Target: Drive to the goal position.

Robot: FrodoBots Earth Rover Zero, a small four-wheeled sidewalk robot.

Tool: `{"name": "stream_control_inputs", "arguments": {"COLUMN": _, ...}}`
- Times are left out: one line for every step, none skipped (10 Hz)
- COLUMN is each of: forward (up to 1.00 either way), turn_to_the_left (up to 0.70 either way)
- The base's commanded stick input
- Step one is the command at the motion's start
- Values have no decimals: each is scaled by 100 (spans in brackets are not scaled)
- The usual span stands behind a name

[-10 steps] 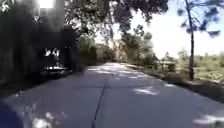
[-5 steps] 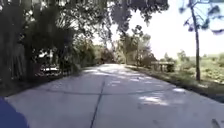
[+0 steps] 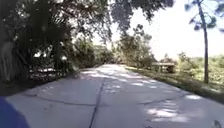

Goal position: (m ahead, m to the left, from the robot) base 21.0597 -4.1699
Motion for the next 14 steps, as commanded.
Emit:
{"name": "stream_control_inputs", "arguments": {"forward": 70, "turn_to_the_left": 35}}
{"name": "stream_control_inputs", "arguments": {"forward": 70, "turn_to_the_left": 35}}
{"name": "stream_control_inputs", "arguments": {"forward": 70, "turn_to_the_left": 25}}
{"name": "stream_control_inputs", "arguments": {"forward": 70, "turn_to_the_left": 13}}
{"name": "stream_control_inputs", "arguments": {"forward": 70, "turn_to_the_left": 1}}
{"name": "stream_control_inputs", "arguments": {"forward": 70, "turn_to_the_left": 0}}
{"name": "stream_control_inputs", "arguments": {"forward": 70, "turn_to_the_left": 0}}
{"name": "stream_control_inputs", "arguments": {"forward": 70, "turn_to_the_left": 0}}
{"name": "stream_control_inputs", "arguments": {"forward": 70, "turn_to_the_left": 0}}
{"name": "stream_control_inputs", "arguments": {"forward": 70, "turn_to_the_left": 0}}
{"name": "stream_control_inputs", "arguments": {"forward": 70, "turn_to_the_left": 0}}
{"name": "stream_control_inputs", "arguments": {"forward": 70, "turn_to_the_left": 0}}
{"name": "stream_control_inputs", "arguments": {"forward": 70, "turn_to_the_left": 0}}
{"name": "stream_control_inputs", "arguments": {"forward": 70, "turn_to_the_left": 0}}
